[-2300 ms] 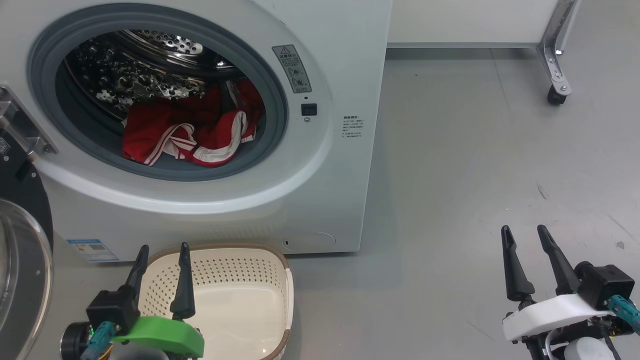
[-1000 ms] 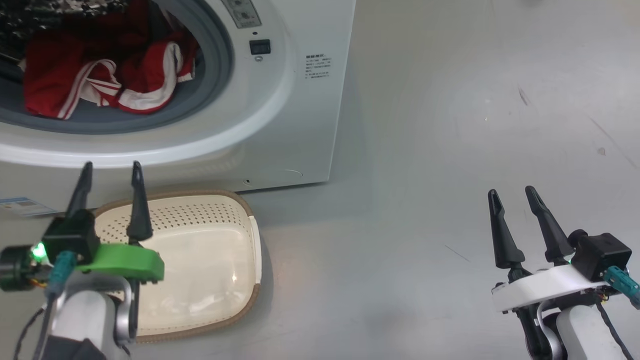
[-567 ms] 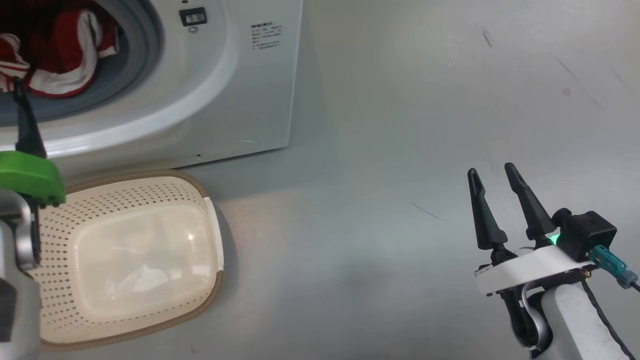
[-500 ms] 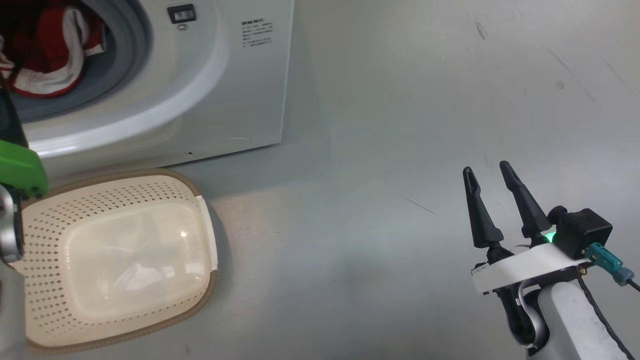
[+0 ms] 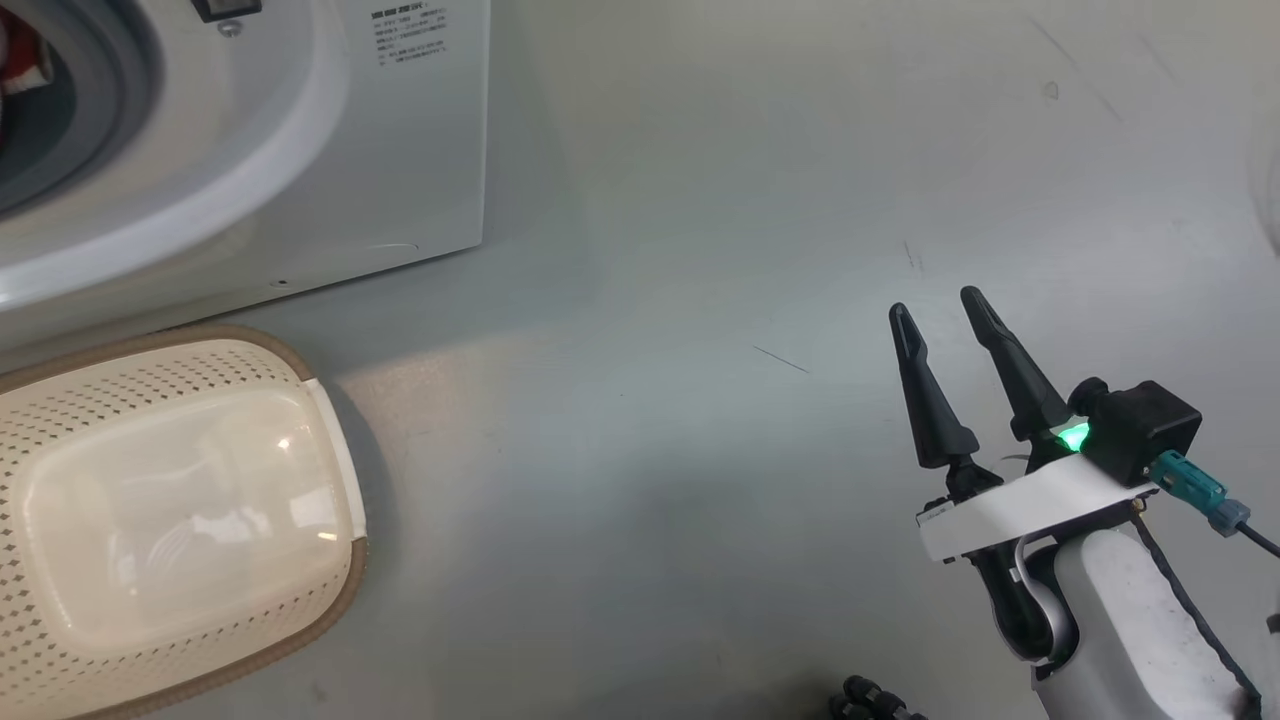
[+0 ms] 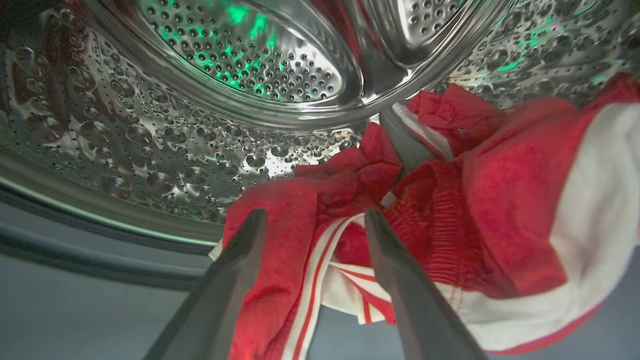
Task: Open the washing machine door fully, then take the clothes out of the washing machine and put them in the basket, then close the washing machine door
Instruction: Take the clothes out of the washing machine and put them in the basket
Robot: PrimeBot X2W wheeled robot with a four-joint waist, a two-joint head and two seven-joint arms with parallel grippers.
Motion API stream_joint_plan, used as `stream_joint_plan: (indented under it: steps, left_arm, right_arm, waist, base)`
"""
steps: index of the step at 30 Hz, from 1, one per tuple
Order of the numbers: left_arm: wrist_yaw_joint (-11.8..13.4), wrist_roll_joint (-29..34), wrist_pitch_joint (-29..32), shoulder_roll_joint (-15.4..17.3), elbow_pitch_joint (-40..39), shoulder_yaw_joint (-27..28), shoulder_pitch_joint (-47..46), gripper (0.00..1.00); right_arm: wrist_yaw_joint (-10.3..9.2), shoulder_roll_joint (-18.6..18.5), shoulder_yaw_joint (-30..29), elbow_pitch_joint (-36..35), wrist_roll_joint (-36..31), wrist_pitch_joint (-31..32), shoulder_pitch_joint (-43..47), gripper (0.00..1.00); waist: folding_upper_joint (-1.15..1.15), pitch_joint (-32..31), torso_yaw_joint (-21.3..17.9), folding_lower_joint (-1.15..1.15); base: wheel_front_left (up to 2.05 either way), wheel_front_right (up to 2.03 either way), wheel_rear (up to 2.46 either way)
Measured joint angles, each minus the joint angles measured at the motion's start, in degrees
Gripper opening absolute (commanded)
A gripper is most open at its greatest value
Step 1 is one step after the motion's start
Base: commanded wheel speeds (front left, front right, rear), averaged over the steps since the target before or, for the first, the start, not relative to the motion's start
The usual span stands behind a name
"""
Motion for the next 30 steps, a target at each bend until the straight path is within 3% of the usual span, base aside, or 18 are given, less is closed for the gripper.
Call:
stream_joint_plan:
  steps: [4,15,30]
  left_arm:
    - [0.16,2.23,2.88,2.25,1.82,0.01,-1.98,1.0]
    - [0.38,4.67,7.14,3.89,6.0,-0.3,-4.92,1.0]
    - [0.4,5.56,9.14,4.0,8.95,0.97,-9.93,1.0]
  right_arm:
    - [0.0,0.47,0.03,0.01,0.46,0.0,-1.0,1.0]
    - [0.0,0.53,-0.01,0.59,0.76,0.0,-2.22,1.0]
    - [0.01,0.52,0.04,0.58,0.76,0.0,-3.61,1.0]
  waist:
    - [0.0,1.17,-1.08,0.0]
    - [0.0,3.19,-2.64,0.0]
    - [0.0,5.18,-2.97,0.0]
  base:
    - [0.0,0.0,0.0]
    - [0.0,0.0,0.0]
    - [0.0,0.0,0.0]
